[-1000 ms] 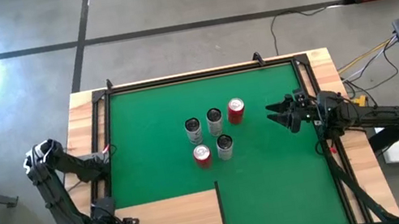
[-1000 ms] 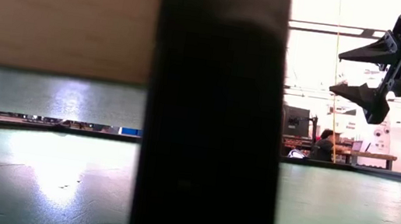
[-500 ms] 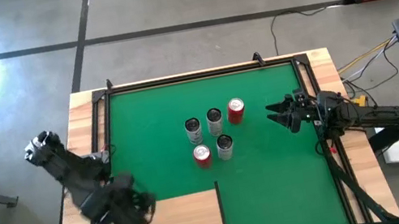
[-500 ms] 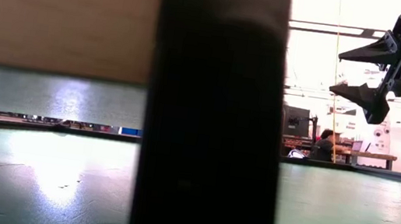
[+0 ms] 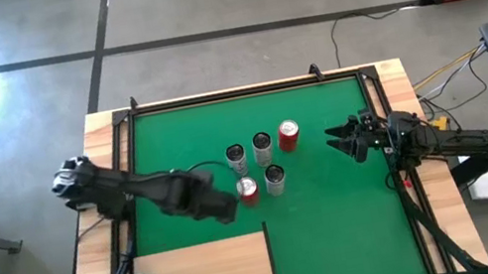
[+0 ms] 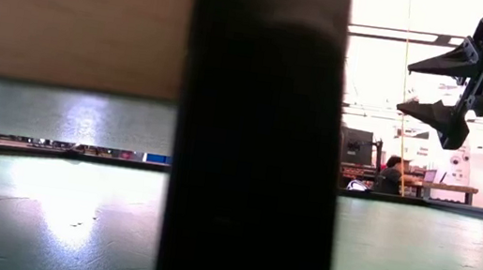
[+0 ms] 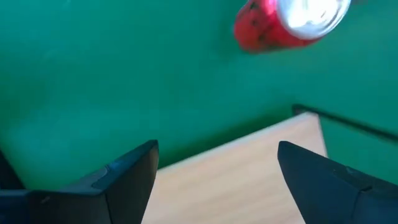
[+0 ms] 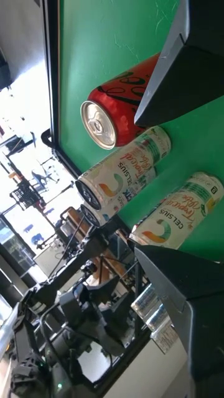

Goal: Place canned beverage on shelf
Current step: Put the bottom red soda can on the shelf

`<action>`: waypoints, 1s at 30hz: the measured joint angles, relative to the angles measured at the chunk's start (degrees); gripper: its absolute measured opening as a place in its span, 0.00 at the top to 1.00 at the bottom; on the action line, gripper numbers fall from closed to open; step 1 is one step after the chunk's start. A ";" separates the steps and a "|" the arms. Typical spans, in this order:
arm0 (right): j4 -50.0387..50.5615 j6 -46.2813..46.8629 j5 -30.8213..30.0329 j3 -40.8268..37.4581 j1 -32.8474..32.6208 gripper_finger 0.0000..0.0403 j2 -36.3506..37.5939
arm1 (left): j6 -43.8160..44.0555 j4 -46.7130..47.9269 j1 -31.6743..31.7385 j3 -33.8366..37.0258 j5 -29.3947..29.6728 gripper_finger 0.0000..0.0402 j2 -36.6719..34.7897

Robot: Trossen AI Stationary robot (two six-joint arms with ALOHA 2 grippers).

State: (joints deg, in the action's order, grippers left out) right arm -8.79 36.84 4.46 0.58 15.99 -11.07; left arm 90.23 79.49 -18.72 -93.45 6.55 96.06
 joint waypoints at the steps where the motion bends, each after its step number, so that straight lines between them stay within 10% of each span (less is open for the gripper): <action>1: 0.00 0.00 -0.01 0.00 0.02 0.21 0.01 | -1.13 0.11 0.80 -1.25 0.00 0.22 1.11; 18: -0.01 0.00 -0.02 0.00 0.02 0.21 0.00 | -12.89 10.70 1.46 -33.75 -1.94 0.22 25.93; 30: 0.01 0.01 0.01 0.00 0.01 0.21 0.02 | -13.26 10.50 4.31 -35.34 2.77 0.22 26.26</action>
State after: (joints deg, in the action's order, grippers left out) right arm -8.78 36.85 4.47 0.58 16.00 -11.05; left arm 76.97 89.99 -14.41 -128.80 9.32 122.31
